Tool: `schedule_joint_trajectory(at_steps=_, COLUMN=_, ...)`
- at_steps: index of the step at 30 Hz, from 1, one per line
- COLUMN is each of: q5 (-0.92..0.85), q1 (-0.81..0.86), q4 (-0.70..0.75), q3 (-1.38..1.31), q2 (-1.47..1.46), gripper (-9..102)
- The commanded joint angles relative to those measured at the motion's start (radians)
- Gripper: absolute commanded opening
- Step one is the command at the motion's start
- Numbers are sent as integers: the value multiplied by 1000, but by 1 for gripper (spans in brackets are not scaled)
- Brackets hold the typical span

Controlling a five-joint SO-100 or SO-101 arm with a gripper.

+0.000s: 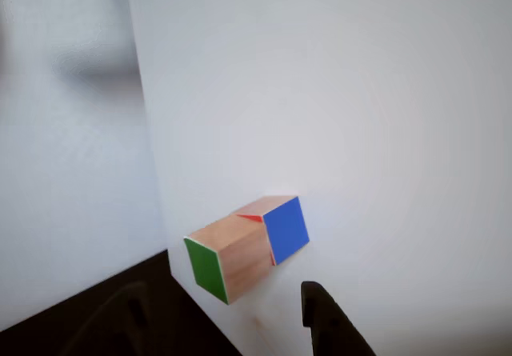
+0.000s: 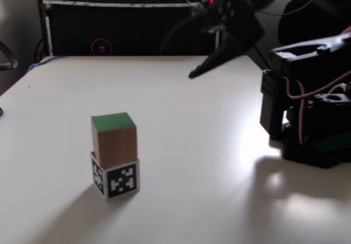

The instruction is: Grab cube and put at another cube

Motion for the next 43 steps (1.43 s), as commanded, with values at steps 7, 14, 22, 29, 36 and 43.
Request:
schedule_joint_trajectory(at_steps=7, q5=-11, q1=67, q4=0, q3=262, q2=321, gripper=2)
schedule_joint_trajectory(at_steps=14, q5=-77, q1=57, q4=-25, q3=433, q2=321, gripper=0)
schedule_joint_trajectory(at_steps=22, q5=-72, q1=67, q4=-15, q3=476, q2=321, gripper=0)
schedule_joint_trajectory(at_steps=29, q5=-60, q1=80, q4=-14, q3=476, q2=321, gripper=0)
schedule_joint_trajectory(at_steps=36, q5=-61, q1=74, q4=-14, q3=476, q2=321, gripper=0)
schedule_joint_trajectory(at_steps=43, q5=-61, q1=74, q4=-14, q3=476, q2=321, gripper=0)
